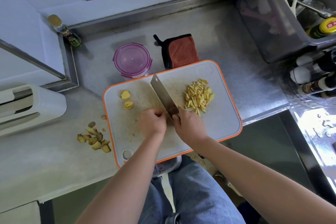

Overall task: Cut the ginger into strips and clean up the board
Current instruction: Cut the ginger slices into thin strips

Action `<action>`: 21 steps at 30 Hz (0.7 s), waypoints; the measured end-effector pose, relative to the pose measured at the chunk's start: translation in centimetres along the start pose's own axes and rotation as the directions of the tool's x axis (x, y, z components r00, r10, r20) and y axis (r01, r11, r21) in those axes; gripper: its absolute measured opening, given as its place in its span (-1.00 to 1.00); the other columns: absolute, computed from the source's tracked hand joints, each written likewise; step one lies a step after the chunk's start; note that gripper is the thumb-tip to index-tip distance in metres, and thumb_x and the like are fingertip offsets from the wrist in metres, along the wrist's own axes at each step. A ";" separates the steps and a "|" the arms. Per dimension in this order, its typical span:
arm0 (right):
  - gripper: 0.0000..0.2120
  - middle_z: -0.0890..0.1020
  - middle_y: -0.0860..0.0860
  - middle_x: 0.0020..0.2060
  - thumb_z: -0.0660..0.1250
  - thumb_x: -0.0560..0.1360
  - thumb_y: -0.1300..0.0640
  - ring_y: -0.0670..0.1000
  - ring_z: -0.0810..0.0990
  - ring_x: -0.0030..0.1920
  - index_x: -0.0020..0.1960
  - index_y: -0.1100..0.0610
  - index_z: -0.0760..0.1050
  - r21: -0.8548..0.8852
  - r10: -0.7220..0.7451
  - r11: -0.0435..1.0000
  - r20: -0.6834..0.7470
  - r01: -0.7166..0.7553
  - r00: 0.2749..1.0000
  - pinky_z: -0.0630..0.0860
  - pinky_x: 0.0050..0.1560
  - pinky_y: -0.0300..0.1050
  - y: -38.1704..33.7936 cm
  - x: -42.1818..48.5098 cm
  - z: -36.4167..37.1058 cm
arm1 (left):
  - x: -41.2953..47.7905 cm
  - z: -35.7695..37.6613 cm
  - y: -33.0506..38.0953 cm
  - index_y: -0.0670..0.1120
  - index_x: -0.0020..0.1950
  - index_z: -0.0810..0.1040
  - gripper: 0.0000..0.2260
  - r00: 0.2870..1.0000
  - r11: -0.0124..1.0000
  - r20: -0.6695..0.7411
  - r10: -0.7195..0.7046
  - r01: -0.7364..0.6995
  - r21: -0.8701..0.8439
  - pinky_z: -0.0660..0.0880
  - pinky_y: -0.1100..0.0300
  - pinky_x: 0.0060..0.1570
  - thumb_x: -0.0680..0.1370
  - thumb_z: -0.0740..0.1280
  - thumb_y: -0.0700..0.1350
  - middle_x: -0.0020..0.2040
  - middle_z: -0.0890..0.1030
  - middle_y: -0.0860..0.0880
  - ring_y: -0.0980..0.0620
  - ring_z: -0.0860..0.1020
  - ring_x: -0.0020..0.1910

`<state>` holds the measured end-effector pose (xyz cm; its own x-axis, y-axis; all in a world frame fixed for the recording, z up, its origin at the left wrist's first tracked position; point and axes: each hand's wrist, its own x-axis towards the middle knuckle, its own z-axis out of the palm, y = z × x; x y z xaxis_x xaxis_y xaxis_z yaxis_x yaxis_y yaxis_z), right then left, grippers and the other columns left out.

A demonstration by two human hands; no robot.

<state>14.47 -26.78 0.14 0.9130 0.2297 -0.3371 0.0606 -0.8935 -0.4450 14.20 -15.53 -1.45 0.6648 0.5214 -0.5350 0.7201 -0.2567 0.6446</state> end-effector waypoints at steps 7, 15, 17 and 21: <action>-0.80 0.47 0.10 -0.34 0.16 0.61 0.09 0.12 0.41 -0.31 -0.15 0.15 0.32 0.119 0.032 0.992 -0.012 -0.030 0.999 0.25 -0.35 -0.09 -0.1 -0.1 -0.8 | -0.3 -0.2 0.1 -0.06 -0.18 0.72 -0.92 1.000 1.000 -0.012 0.007 -0.007 0.017 0.56 0.15 -0.22 0.44 0.42 -0.14 -0.29 0.69 -0.04 -0.01 0.64 -0.27; -0.79 0.45 0.07 -0.36 0.14 0.61 0.05 0.10 0.42 -0.33 -0.15 0.12 0.30 0.040 0.000 0.999 0.039 -0.002 0.999 0.16 -0.47 -0.14 0.5 -1.1 -0.9 | -0.5 -0.2 0.1 -0.08 -0.14 0.72 -0.93 1.000 1.000 -0.018 0.008 -0.008 0.000 0.50 0.20 -0.21 0.46 0.44 -0.14 -0.24 0.70 -0.05 0.00 0.64 -0.22; -0.80 0.47 0.08 -0.34 0.14 0.61 0.04 0.10 0.44 -0.32 -0.14 0.12 0.32 0.031 -0.001 1.000 0.054 -0.001 0.999 0.17 -0.46 -0.14 0.8 -1.5 -0.9 | -0.6 -0.1 0.1 -0.08 -0.10 0.72 -0.92 1.000 1.000 -0.023 0.013 -0.012 0.014 0.43 0.24 -0.23 0.47 0.43 -0.13 -0.21 0.70 -0.04 0.03 0.62 -0.22; -0.81 0.46 0.07 -0.29 0.12 0.62 0.04 0.10 0.43 -0.28 -0.11 0.12 0.32 0.009 0.014 1.000 0.070 -0.015 0.997 0.23 -0.37 -0.12 0.5 -1.8 -0.6 | -0.4 -0.1 0.1 -0.06 -0.11 0.72 -0.93 1.000 1.000 -0.025 0.006 -0.006 0.015 0.47 0.22 -0.20 0.46 0.44 -0.12 -0.19 0.70 -0.02 0.01 0.63 -0.20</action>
<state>13.11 -27.89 1.07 0.8831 0.2436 -0.4009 0.0433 -0.8933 -0.4474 13.99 -15.74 -1.11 0.6638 0.5400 -0.5174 0.7194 -0.2720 0.6391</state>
